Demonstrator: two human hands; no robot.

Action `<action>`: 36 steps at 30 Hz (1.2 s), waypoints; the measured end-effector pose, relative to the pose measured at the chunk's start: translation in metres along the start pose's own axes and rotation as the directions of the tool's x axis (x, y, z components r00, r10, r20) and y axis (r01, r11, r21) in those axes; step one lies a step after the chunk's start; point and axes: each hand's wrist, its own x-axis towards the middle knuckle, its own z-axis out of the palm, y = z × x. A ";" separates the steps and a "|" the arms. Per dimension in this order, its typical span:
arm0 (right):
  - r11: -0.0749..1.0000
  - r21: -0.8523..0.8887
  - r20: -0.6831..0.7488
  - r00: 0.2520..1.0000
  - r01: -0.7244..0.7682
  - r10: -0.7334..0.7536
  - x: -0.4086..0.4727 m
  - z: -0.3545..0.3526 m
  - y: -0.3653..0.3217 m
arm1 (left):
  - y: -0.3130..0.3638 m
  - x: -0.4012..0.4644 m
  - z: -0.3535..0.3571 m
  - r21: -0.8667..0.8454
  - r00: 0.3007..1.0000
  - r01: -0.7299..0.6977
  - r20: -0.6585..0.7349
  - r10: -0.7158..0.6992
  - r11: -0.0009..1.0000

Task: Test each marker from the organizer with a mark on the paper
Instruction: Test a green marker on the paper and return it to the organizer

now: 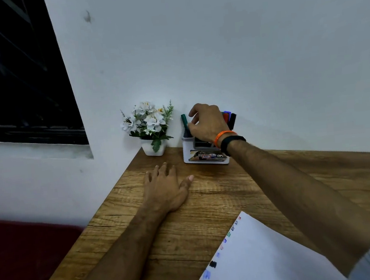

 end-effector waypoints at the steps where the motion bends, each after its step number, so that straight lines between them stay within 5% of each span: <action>1: 1.000 -0.020 0.015 1.000 -0.010 0.011 0.006 0.005 -0.001 | 0.000 0.000 0.000 0.005 1.000 -0.003 -0.004 0.003 1.000; 17: 0.969 -0.169 -0.033 0.984 -0.181 0.178 0.047 0.047 0.001 | -0.001 0.002 0.002 0.014 1.000 -0.003 -0.010 0.003 1.000; 21: 0.984 0.007 -0.122 0.977 -0.178 0.177 0.045 0.036 -0.007 | -0.001 0.002 0.003 0.009 1.000 -0.005 -0.013 0.005 1.000; 28: 0.942 0.333 -0.375 0.924 0.051 0.082 0.017 -0.023 -0.037 | -0.001 0.002 0.002 0.001 1.000 -0.008 0.001 0.008 1.000; 32: 0.886 0.463 -0.271 0.954 0.014 0.127 -0.025 -0.050 -0.039 | 0.000 0.000 -0.002 -0.032 1.000 -0.005 -0.030 0.004 0.999; 36: 0.811 0.567 -0.079 0.971 -0.144 0.227 -0.082 -0.071 -0.030 | 0.012 -0.007 -0.013 -0.206 0.970 -0.124 -0.230 0.075 0.971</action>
